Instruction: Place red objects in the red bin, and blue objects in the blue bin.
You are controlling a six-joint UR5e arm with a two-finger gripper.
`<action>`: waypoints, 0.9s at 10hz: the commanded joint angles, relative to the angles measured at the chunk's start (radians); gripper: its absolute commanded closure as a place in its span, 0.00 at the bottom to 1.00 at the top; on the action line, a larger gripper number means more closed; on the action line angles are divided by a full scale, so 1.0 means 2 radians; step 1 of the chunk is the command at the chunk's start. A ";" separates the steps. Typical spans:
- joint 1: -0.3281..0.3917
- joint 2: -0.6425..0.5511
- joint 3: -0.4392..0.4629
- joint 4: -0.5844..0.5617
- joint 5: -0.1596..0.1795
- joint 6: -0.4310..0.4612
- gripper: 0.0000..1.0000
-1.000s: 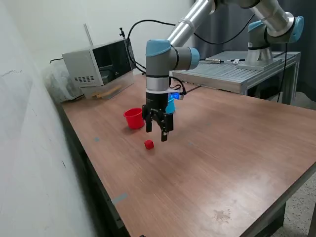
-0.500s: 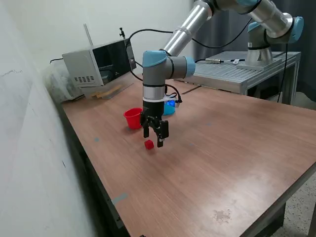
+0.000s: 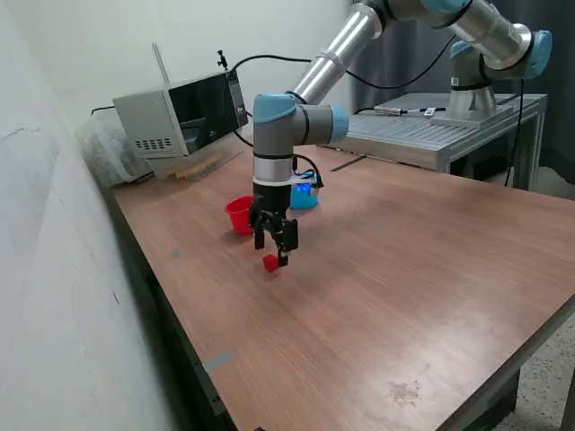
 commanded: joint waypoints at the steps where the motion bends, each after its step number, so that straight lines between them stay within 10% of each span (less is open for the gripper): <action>1: -0.002 0.000 0.002 0.000 0.001 0.000 1.00; 9: -0.002 -0.030 0.024 0.004 -0.010 -0.028 1.00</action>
